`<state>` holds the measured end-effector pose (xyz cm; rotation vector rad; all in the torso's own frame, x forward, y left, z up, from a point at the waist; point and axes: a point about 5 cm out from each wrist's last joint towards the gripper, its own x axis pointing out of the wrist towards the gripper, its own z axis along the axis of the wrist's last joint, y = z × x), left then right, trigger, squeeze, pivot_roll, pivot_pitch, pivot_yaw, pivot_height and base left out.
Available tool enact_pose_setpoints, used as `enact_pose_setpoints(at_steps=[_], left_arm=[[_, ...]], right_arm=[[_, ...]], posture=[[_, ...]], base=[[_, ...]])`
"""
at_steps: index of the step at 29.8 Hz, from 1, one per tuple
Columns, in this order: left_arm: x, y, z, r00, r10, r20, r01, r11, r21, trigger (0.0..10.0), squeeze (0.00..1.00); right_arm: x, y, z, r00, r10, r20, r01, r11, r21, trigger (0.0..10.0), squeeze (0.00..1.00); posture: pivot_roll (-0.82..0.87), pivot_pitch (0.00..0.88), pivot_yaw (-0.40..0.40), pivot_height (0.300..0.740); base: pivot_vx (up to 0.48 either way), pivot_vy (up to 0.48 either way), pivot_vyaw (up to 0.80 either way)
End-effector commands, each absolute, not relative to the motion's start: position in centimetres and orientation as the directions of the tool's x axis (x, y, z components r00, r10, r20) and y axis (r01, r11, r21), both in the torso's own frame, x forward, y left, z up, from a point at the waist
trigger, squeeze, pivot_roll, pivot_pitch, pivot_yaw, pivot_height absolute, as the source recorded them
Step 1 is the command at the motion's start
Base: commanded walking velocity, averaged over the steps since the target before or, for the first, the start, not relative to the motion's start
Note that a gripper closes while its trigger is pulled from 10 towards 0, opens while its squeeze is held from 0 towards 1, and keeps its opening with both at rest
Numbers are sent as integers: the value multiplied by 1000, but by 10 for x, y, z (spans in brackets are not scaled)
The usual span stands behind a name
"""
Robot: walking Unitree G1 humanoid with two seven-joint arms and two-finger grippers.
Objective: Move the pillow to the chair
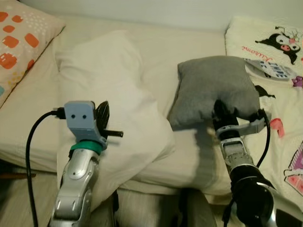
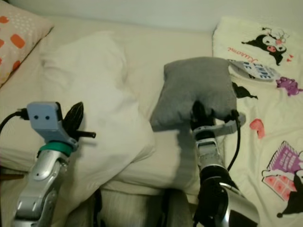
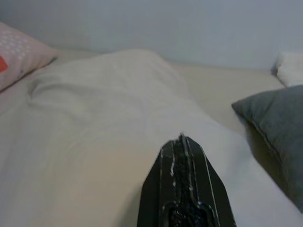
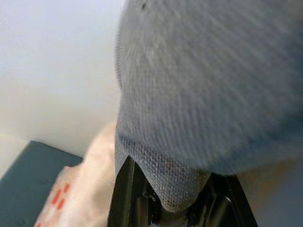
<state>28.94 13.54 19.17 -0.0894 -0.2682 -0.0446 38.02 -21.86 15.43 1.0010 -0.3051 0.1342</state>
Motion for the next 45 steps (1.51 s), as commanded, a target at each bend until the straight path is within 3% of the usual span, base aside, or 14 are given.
enact_pose_setpoints(at_steps=[1, 8, 15, 22, 29, 39, 43, 44, 45], left_arm=[[291, 137, 187, 966, -21, 257, 44, 995, -84, 10000, 0], [298, 154, 186, 966, 51, 253, -17, 991, -136, 10000, 0], [301, 158, 185, 962, 93, 256, -50, 984, -171, 10000, 0], [305, 159, 187, 957, 104, 271, -57, 983, -176, 10000, 0], [310, 171, 192, 946, 140, 293, -90, 980, -177, 10000, 0], [310, 175, 190, 942, 162, 294, -111, 977, -184, 10000, 0], [313, 170, 186, 957, 118, 266, -67, 979, -191, 10000, 0], [313, 169, 185, 961, 98, 259, -48, 979, -196, 10000, 0], [314, 165, 182, 969, 63, 239, -10, 977, -215, 10000, 0]], right_arm=[[384, -218, 171, 925, 6, 380, -318, 558, 766, 0, 0], [386, -198, 223, 820, 159, 550, -516, 623, 589, 0, 0], [383, -189, 267, 717, 230, 657, -639, 594, 489, 0, 0], [371, -165, 321, 560, 327, 761, -780, 518, 351, 0, 0], [337, -121, 360, 374, 438, 818, -905, 364, 219, 0, 0], [314, -107, 389, 263, 468, 843, -949, 281, 140, 0, 0], [312, -117, 394, 308, 459, 833, -925, 349, 149, 0, 0], [318, -122, 388, 371, 461, 806, -896, 405, 181, 1686, 0], [328, -129, 376, 469, 471, 747, -843, 490, 220, 8510, 0]], posture=[[122, 118, 21, 596], [89, 109, 22, 596], [67, 99, 14, 596], [60, 93, 15, 596], [63, 93, 13, 596], [57, 90, 12, 596], [54, 86, 17, 596], [51, 87, 19, 596], [51, 86, 19, 596]], base=[[0, 0, 0], [0, 0, 0], [0, 0, 0], [0, 0, 0], [0, 0, 0], [0, 0, 0], [0, 0, 0], [0, 0, 0], [0, 0, 0]])
